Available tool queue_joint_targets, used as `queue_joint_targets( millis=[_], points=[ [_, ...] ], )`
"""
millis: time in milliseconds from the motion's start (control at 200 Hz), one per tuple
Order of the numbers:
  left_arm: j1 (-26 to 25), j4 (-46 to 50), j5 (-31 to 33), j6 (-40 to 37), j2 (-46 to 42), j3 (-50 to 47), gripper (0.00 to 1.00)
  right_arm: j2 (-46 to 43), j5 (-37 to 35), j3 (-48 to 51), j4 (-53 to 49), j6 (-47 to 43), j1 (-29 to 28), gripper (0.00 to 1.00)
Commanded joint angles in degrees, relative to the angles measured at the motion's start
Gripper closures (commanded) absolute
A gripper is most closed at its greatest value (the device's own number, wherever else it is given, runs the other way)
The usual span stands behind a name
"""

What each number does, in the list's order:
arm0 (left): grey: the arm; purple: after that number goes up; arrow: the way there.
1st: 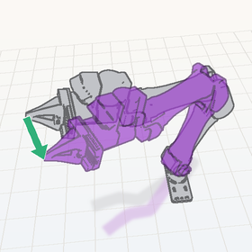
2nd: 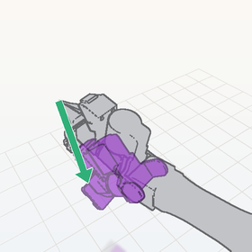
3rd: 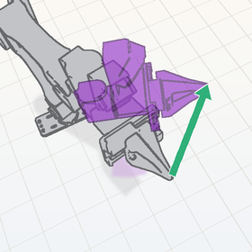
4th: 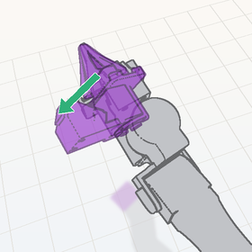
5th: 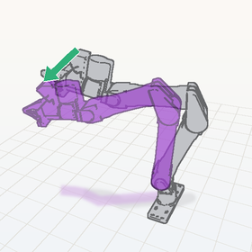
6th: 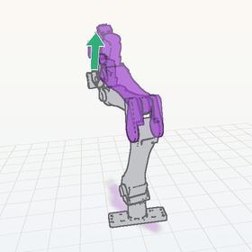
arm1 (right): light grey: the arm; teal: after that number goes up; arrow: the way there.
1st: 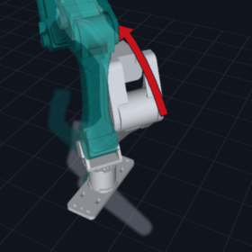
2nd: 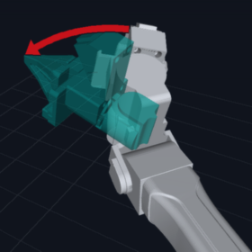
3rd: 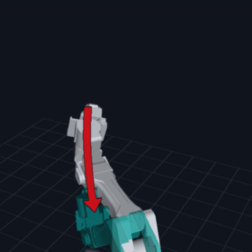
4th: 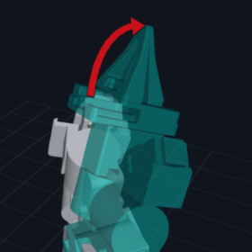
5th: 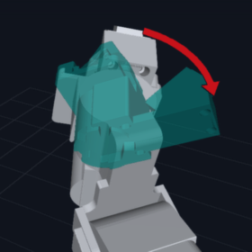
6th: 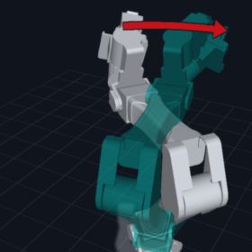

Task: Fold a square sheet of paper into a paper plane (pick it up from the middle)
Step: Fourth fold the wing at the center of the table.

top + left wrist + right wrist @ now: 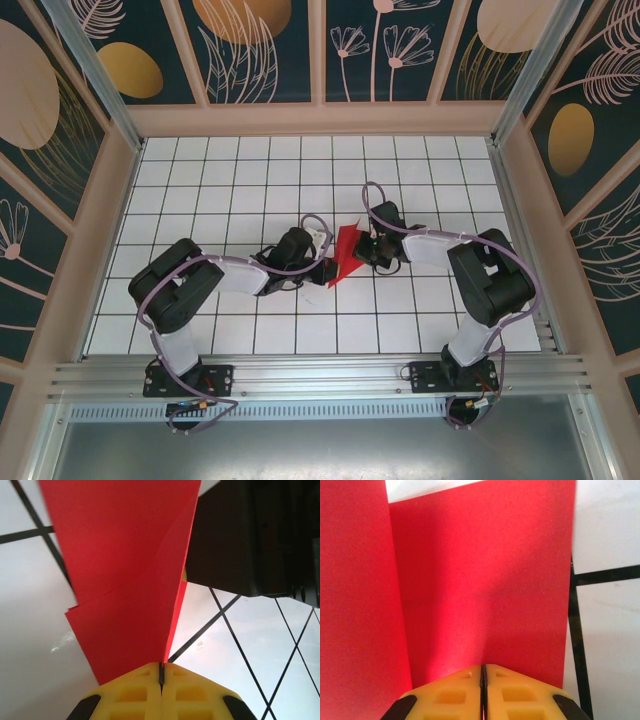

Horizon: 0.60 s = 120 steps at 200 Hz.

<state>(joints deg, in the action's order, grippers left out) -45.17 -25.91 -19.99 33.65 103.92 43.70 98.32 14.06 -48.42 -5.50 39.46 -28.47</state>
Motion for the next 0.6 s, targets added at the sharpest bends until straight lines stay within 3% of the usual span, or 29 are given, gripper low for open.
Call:
queue_joint_targets(
  millis=[0, 235, 595],
  points=[
    [-0.3, -0.69, -2.49, -0.22, 1.92, 1.3, 1.0, 1.85, 0.42, 0.79, 0.06, -2.35, 0.99, 0.88],
    [0.2, -2.93, -1.38, 1.39, 3.09, 0.71, 1.0, 2.37, -0.53, 0.04, -1.78, -4.28, 1.56, 0.87],
    [2.8, -6.34, -7.2, 2.08, 4.27, 0.33, 1.0, 4.03, -1.32, -0.68, -3.13, -6.38, 1.62, 0.87]
  ],
)
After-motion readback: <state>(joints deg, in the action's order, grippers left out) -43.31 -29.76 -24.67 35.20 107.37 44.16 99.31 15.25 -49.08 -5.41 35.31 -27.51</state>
